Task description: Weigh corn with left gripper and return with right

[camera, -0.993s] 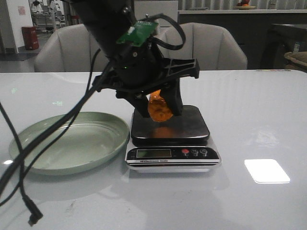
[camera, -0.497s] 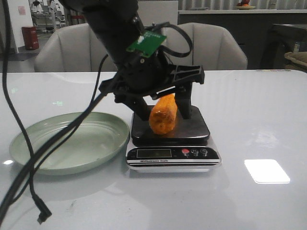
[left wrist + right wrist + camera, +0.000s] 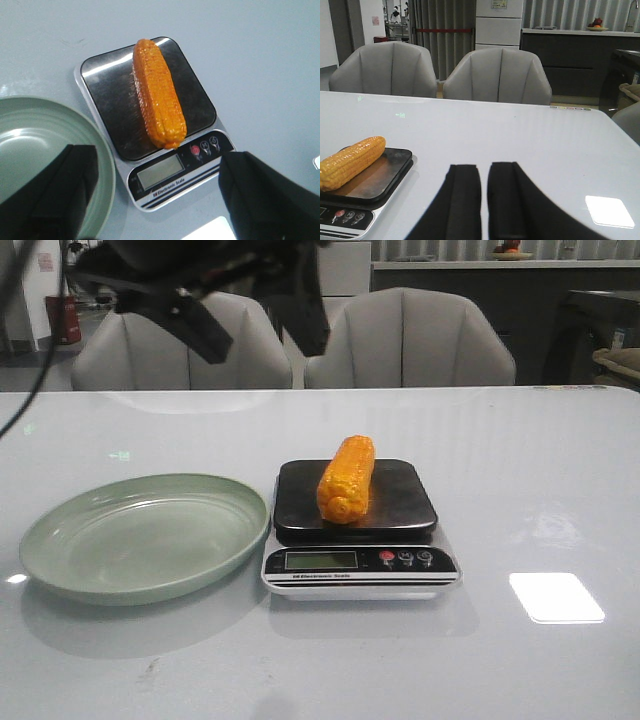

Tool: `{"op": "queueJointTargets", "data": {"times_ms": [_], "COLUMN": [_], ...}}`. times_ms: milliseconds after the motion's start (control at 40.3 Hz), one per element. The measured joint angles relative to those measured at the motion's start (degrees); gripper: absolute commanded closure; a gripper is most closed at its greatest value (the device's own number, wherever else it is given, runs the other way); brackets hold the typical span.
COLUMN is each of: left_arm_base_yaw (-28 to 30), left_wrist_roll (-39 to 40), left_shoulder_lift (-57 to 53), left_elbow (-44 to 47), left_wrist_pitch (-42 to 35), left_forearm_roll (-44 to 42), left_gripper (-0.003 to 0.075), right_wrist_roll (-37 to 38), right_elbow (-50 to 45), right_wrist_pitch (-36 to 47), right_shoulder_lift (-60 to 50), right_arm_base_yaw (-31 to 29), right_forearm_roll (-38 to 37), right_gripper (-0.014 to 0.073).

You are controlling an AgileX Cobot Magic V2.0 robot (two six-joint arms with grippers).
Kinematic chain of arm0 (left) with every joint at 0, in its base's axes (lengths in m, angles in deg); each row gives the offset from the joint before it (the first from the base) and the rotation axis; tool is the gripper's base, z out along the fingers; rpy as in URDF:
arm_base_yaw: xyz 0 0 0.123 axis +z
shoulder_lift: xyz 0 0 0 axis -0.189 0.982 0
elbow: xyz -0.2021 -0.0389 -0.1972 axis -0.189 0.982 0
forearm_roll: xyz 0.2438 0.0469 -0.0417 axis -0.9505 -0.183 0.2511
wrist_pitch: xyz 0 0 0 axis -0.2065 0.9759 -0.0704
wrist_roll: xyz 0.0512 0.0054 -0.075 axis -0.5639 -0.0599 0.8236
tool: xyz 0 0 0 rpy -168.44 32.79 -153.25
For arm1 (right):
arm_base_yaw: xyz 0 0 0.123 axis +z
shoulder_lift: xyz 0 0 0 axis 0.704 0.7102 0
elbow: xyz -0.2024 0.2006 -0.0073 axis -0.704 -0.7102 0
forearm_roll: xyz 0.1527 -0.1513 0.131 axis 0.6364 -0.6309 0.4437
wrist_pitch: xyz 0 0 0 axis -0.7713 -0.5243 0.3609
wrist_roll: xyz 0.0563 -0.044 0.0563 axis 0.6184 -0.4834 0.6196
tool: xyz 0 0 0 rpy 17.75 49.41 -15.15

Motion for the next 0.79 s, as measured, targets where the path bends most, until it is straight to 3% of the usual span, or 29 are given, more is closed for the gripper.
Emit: {"op": "queueJointTargets", "data": {"times_ms": [248, 794], "left_arm_base_yaw": [0.00, 0.00], "left_wrist_roll": [0.00, -3.84], "left_shoulder_lift": [-20.40, -65.05], "left_elbow": [13.17, 32.07], "left_wrist_pitch": [-0.45, 1.05], "left_forearm_roll": [-2.11, -8.22], "left_gripper": [0.0158, 0.0182], "right_wrist_roll": [0.00, 0.00], "right_elbow": [0.00, 0.00], "right_wrist_pitch": [0.00, 0.00], "right_shoulder_lift": [0.00, 0.00], "right_arm_base_yaw": [0.00, 0.00], "right_forearm_roll": [0.00, 0.00], "right_gripper": [0.0381, 0.0381]}}
